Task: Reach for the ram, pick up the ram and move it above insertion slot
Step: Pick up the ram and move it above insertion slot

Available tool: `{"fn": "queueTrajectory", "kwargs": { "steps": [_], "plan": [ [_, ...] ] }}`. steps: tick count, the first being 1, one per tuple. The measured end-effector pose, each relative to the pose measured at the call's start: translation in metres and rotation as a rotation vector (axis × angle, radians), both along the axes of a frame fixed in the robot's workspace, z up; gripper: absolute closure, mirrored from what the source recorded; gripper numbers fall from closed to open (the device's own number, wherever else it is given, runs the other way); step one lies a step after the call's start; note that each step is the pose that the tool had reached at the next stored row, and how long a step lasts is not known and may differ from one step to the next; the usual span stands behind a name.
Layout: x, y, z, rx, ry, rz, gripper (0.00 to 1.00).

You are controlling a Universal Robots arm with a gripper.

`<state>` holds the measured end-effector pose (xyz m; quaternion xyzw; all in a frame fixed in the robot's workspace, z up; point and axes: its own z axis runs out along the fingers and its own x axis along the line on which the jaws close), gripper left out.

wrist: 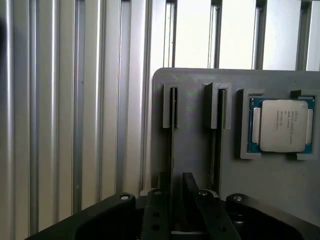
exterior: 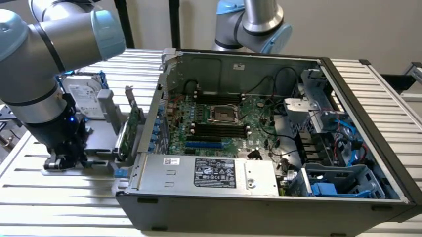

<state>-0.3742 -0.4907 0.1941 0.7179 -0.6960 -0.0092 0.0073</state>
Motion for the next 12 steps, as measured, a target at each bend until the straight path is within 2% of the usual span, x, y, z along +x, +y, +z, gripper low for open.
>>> {"fn": "queueTrajectory", "kwargs": {
  "steps": [1,2,3,12],
  "plan": [
    [0.0,0.0,0.0,0.0001,-0.0001,0.0,0.78],
    [0.0,0.0,0.0,0.0001,0.0,0.0,0.78],
    [0.0,0.0,0.0,0.0002,0.0,0.0,0.85],
    [0.0,0.0,0.0,0.0001,0.0,-0.002,0.86]
  ]
}}
